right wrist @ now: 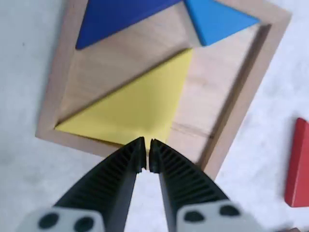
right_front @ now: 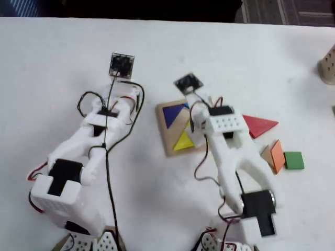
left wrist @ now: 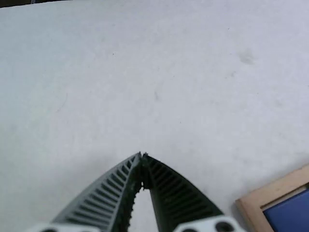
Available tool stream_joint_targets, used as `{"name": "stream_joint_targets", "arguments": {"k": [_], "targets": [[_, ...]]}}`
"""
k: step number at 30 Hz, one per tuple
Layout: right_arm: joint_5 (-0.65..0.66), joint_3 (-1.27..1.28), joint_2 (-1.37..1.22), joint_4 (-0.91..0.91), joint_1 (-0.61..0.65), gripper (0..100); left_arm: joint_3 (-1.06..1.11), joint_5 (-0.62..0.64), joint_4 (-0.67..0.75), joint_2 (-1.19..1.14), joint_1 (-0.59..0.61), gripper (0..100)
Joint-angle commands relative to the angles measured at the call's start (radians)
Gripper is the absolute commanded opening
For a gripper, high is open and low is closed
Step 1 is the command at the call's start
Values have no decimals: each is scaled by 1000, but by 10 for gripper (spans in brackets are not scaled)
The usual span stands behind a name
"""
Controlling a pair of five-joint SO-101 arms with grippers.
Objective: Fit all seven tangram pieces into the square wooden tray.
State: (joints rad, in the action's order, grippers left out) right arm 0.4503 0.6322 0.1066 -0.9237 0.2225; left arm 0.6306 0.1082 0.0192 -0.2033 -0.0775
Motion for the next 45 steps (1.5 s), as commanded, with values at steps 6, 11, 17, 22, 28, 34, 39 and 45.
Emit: {"name": "stream_joint_targets", "arguments": {"k": [6, 11, 17, 22, 28, 34, 39, 45], "targets": [[-6, -6, -64, 102, -16, 17, -140, -3, 175, -140, -148, 24], [-6, -133, -177, 101, -81, 17, -267, -3, 170, -245, -174, 24], [-6, -252, -274, 105, -62, 17, -255, -5, 175, -254, -185, 24], [-5, -374, -363, 107, -24, 17, -250, -5, 170, -254, -162, 24], [-6, -539, -450, -4, -35, 17, -233, -74, 176, -252, -143, 24], [-94, -456, -286, -156, 31, 17, -236, -89, 176, -252, -142, 24], [-110, -186, -19, -39, 147, 17, -236, -89, 176, -252, -131, 24], [-239, 26, 171, 67, 223, 17, -235, -89, 176, -252, -131, 24]]}}
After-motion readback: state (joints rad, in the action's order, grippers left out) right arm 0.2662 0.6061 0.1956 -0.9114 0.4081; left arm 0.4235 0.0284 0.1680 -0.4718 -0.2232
